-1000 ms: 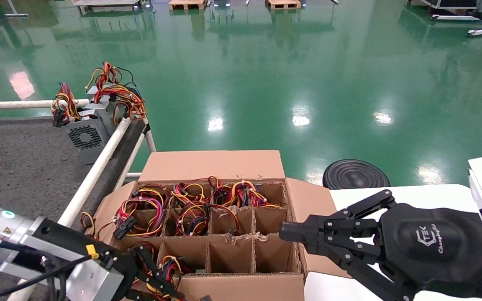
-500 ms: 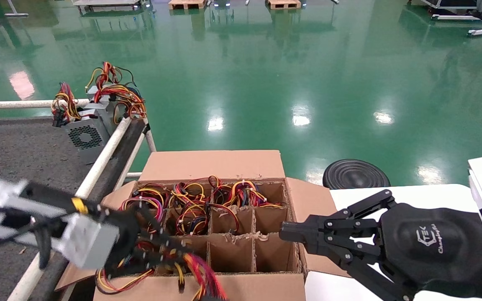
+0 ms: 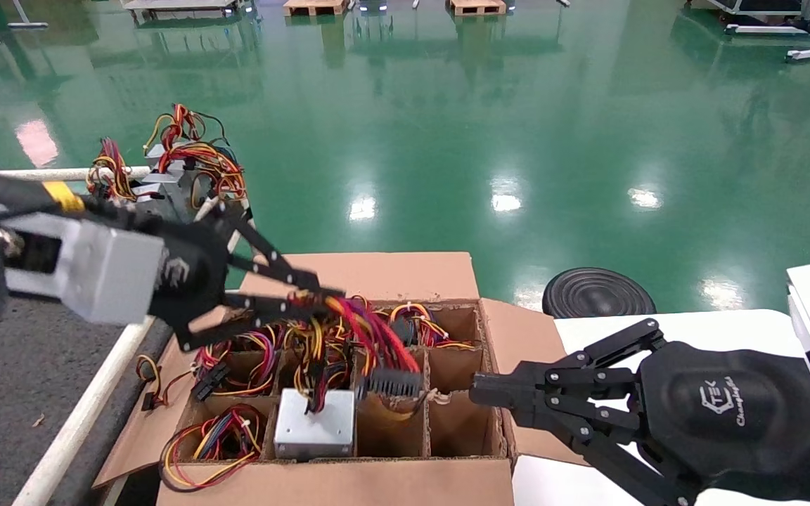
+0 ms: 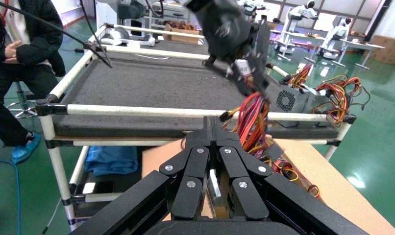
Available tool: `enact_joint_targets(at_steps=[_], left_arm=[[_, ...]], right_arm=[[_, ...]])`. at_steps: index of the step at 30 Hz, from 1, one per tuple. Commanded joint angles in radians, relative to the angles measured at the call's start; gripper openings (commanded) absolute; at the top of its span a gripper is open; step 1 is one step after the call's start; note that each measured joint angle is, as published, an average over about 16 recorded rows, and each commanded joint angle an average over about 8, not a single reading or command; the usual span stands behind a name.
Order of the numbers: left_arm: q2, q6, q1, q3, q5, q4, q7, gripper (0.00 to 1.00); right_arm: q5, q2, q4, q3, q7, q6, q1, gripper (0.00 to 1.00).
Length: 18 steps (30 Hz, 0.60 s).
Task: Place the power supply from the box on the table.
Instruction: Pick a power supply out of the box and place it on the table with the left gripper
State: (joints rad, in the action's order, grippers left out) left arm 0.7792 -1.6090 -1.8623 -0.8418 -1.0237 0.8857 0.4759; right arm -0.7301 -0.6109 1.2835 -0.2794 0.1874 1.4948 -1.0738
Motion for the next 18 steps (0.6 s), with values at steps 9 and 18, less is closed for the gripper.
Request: enact_joint_targets(at_steps=[9,18], left_arm=[[0.003,0.022,-0.078,0.071,-0.041,0.033,-0.016,0.00],[-0.010,0.066,-0.138,0.136,-0.103,0.041,-0.032,0.00]], right_arm=[[0.000,0.000,0.000,0.000,0.000,0.000,0.000,0.00],[0.000,0.000,0.000,0.000,0.000,0.000,0.000,0.00]])
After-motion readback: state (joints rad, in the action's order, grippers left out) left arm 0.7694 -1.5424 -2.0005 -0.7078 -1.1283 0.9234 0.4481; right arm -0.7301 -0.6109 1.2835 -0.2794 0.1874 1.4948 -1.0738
